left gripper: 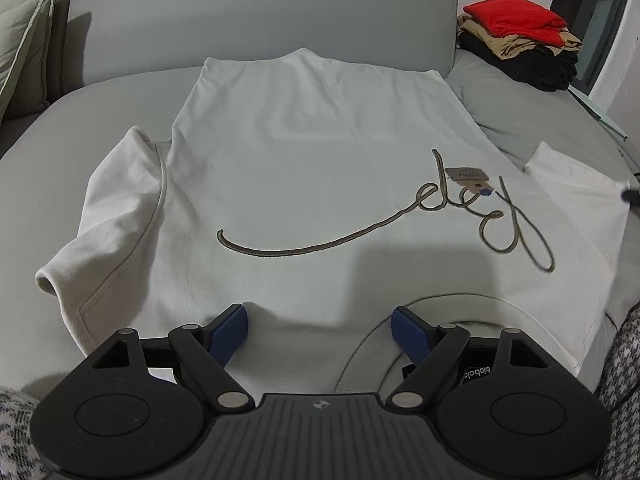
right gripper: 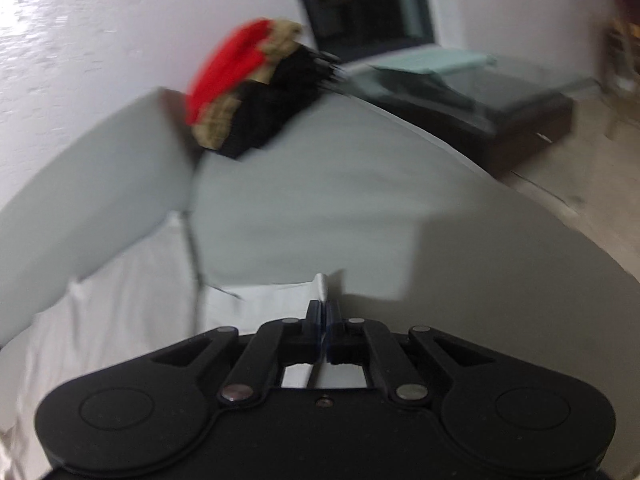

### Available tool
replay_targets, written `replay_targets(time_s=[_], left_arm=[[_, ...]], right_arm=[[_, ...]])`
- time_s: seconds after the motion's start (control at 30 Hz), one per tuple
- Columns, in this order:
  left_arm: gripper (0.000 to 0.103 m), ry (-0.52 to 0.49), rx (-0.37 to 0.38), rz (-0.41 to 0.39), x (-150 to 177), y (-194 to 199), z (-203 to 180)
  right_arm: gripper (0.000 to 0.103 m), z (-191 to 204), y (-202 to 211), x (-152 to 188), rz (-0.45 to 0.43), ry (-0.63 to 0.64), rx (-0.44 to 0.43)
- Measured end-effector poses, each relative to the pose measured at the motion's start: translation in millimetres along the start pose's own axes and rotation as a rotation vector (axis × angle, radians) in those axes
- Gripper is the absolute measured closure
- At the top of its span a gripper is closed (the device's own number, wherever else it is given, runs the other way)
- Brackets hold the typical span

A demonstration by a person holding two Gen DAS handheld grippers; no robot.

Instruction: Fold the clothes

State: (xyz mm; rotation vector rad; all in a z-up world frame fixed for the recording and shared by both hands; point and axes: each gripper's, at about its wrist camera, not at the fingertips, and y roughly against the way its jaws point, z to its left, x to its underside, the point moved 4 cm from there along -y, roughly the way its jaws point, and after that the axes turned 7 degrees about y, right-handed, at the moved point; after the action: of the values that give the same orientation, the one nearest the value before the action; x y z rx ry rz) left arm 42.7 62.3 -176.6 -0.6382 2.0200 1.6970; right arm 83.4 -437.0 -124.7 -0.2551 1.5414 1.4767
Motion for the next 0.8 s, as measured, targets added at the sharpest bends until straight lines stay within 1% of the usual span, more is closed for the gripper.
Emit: replay_targets(time_s=[0.1, 0.13, 0.17, 0.2, 0.23, 0.27, 0.3, 0.33, 0.37, 0.4, 0.43, 0.47, 0.5, 0.53, 0.57, 0.6, 0.63, 0.7, 0.8], left_arm=[[0.024, -0.013, -0.006, -0.007, 2, 1, 0], [0.024, -0.016, -0.008, -0.010, 2, 2, 0], [0.024, -0.018, -0.010, -0.013, 2, 2, 0], [0.025, -0.019, -0.013, -0.017, 2, 3, 0], [0.027, -0.013, -0.016, -0.029, 2, 7, 1], [0.029, -0.005, -0.020, -0.044, 2, 12, 1], [0.029, 0.002, -0.023, -0.059, 2, 17, 2], [0.029, 0.010, -0.027, -0.073, 1, 22, 3], [0.029, 0.022, -0.026, -0.092, 2, 28, 4], [0.029, 0.036, -0.024, -0.112, 2, 35, 6], [0.033, 0.051, -0.025, -0.117, 4, 39, 8], [0.041, 0.066, -0.028, -0.118, 6, 42, 9], [0.048, 0.071, -0.029, -0.106, 9, 43, 10], [0.063, 0.074, -0.030, -0.090, 13, 42, 9], [0.073, 0.077, -0.031, -0.074, 16, 42, 9], [0.074, 0.080, -0.032, -0.059, 20, 42, 9], [0.075, 0.083, -0.033, -0.043, 23, 41, 9], [0.076, 0.027, -0.060, -0.025, 27, 43, 1], [0.076, -0.057, -0.083, 0.010, 36, 49, -8]], right_arm=[[0.101, 0, -3, 8, 0.015, 0.015, 0.025], [0.101, 5, -3, 8, 0.018, 0.043, 0.039], [0.100, 11, -6, 8, 0.040, 0.081, 0.047], [0.099, 17, -9, 7, 0.061, 0.119, 0.055], [0.096, 19, -7, 6, 0.064, 0.135, 0.051], [0.088, 21, 0, 7, 0.065, 0.123, 0.040], [0.078, 23, 6, 7, 0.066, 0.111, 0.028], [0.072, 24, 13, 6, 0.057, 0.088, 0.011], [0.063, 25, 22, 6, 0.047, 0.079, -0.008], [0.060, 30, 31, 7, 0.038, 0.082, -0.035], [0.059, 34, 39, 8, 0.029, 0.086, -0.063], [0.059, 41, 47, 12, 0.026, 0.102, -0.098], [0.060, 50, 52, 17, 0.040, 0.132, -0.149], [0.061, 62, 55, 25, 0.070, 0.163, -0.214], [0.068, 73, 58, 34, 0.100, 0.195, -0.280], [0.078, 86, 61, 46, 0.140, 0.232, -0.351], [0.081, 99, 62, 57, 0.172, 0.266, -0.397], [0.081, 123, 64, 79, 0.237, 0.334, -0.487], [0.081, 147, 63, 108, 0.311, 0.442, -0.526]])
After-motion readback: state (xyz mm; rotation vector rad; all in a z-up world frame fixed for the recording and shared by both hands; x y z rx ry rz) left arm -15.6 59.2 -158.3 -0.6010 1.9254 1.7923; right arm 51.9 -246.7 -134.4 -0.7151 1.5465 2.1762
